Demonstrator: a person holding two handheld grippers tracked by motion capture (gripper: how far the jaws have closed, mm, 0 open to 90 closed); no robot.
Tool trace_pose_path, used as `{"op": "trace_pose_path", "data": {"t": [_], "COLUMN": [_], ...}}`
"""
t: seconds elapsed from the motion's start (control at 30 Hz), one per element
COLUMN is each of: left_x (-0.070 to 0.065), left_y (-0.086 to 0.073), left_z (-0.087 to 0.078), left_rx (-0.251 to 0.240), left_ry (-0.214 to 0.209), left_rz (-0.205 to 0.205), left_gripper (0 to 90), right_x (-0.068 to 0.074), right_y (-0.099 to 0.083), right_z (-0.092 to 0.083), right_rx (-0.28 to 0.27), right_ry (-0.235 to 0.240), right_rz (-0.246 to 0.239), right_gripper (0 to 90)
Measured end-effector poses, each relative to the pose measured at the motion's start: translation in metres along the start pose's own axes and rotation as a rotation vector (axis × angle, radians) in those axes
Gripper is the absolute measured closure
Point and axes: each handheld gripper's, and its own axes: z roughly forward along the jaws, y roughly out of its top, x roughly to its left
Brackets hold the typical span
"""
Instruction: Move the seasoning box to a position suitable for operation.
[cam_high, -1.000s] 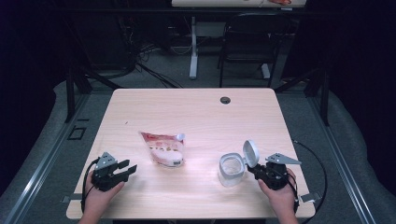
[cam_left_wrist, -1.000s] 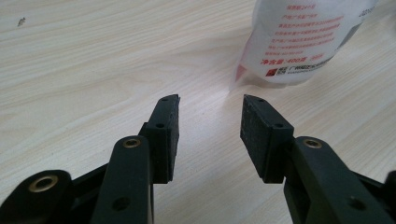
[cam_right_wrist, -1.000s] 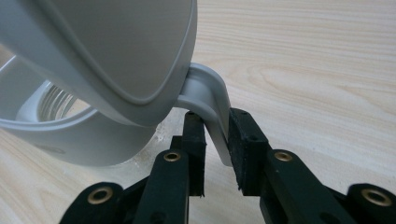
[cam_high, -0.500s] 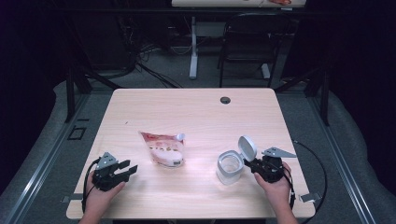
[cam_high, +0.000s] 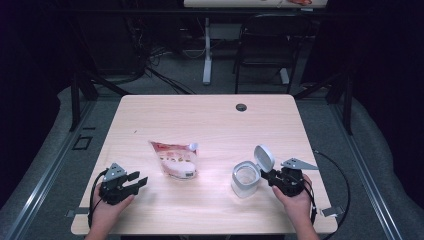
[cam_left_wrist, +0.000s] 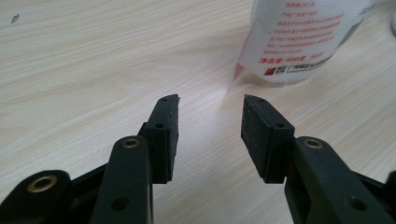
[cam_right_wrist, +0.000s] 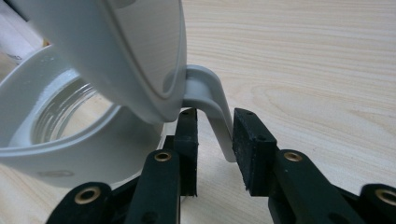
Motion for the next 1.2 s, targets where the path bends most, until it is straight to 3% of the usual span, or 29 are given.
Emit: {"op": "trace_pose_path", "data": {"t": [0.23,0.9,1.2], "left_x": [0.001,0.001,0.0], "left_y": [0.0,0.0,0.001], "left_z": [-0.001,-0.003,-0.003], "left_rx": [-0.01,-0.014,-0.008], "left_ry": [-0.002,-0.001,-0.002], "left_rz": [0.0,0.004,0.005], "left_gripper": [56.6,56.6,56.6], "right_x": [0.005,0.012,0.015], "right_y": [-0.003,-0.004,-0.002], "right_z": [-0.012,-0.039,-0.043], "right_rx": [-0.003,-0.049,-0.068], "right_ry": [-0.009,-0.03,-0.024], "right_rz": [-0.033,-0.011,0.006], "right_gripper": [69.3,65.4,62.8]}}
